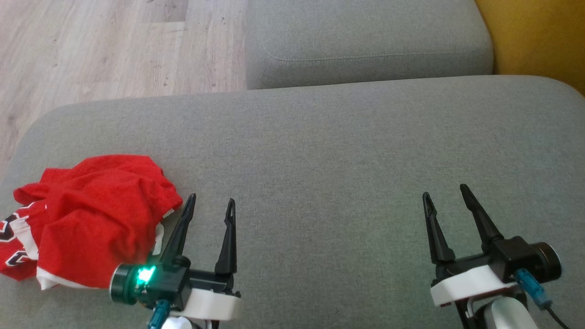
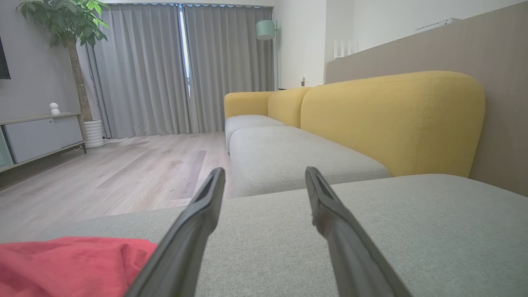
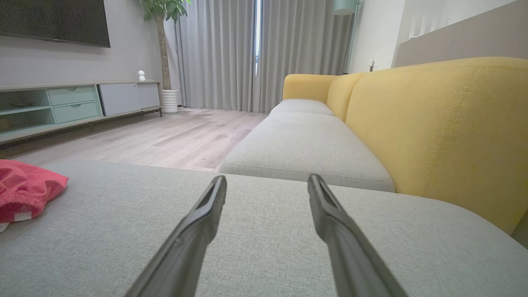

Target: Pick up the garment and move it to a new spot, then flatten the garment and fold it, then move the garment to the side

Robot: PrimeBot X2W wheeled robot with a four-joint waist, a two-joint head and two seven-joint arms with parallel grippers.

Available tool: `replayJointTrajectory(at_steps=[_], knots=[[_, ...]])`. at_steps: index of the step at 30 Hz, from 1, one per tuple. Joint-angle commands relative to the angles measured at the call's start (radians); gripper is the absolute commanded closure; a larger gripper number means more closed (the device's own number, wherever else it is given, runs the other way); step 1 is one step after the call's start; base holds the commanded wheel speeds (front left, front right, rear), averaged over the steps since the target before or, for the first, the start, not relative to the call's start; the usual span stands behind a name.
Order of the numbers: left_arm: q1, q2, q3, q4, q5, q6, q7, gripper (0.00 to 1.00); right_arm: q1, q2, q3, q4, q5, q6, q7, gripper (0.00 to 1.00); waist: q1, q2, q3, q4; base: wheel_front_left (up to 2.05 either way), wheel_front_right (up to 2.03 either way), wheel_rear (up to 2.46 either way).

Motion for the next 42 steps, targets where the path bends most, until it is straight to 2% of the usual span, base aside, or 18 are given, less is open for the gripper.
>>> replayJointTrajectory(at_steps=[1, 20, 42], knots=[[-0.044, 0.004, 0.038, -0.025, -0.012, 0.005, -0.009, 0.0, -0.016, -0.01, 0.017, -0.027, 0.006, 0.008, -0.013, 0.0, 0.0, 0.0, -0.002, 0.001, 0.0, 0.0, 0.0], [-0.045, 0.004, 0.049, 0.013, -0.047, 0.021, -0.009, 0.0, -0.005, -0.01, 0.014, -0.007, 0.021, 0.008, -0.013, 0.0, 0.0, 0.0, -0.007, 0.029, 0.0, 0.0, 0.0], [-0.055, 0.004, 0.129, 0.016, -0.02, 0.041, -0.009, 0.0, -0.01, -0.01, 0.009, -0.009, 0.005, 0.008, -0.013, 0.0, 0.0, 0.0, 0.049, 0.313, 0.0, 0.0, 0.0]])
